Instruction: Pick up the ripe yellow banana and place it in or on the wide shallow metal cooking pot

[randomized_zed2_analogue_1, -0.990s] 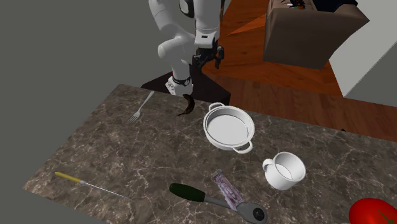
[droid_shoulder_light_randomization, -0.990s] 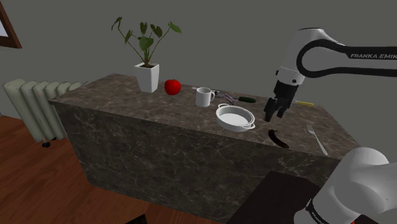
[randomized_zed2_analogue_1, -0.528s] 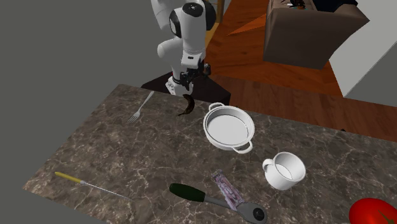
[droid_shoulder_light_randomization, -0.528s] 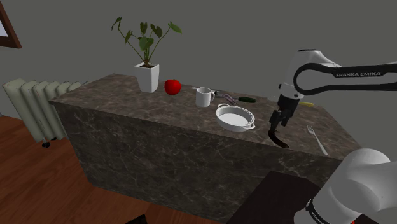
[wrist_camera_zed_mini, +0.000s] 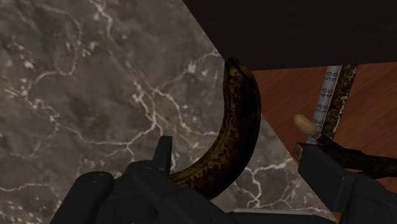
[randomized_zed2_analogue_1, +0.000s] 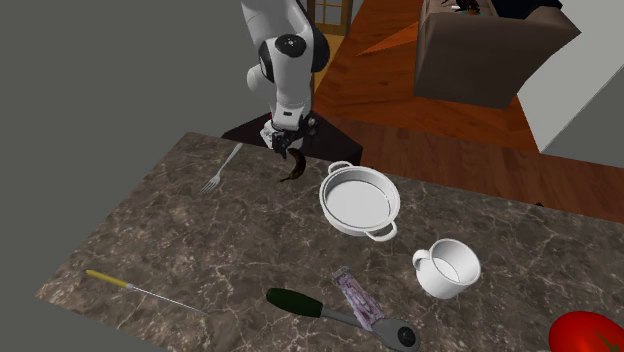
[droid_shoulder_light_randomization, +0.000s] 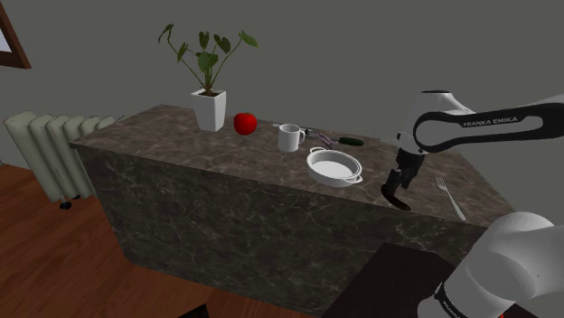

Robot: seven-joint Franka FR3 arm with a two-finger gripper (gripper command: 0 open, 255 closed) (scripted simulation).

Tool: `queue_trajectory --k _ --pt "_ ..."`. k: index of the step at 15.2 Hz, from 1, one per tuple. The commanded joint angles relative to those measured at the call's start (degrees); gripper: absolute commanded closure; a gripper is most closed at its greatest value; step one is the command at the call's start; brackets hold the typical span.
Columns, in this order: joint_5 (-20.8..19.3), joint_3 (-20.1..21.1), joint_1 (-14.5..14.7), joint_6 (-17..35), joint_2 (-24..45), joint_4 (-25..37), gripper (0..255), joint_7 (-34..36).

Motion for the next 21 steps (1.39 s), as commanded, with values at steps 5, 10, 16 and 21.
queue_trajectory --k 5,10,16,21 --pt "-0.63 -0.77 -0.14 4.41 1.85 -2.55 0 0.03" --pt "-0.63 -0.77 -0.14 4.41 1.85 -2.55 0 0.03" --pt "-0.63 -0.77 -0.14 4.4 1.86 -2.54 255 0.03" --pt "-0.63 -0.77 -0.14 4.41 1.85 -2.55 255 0.03"
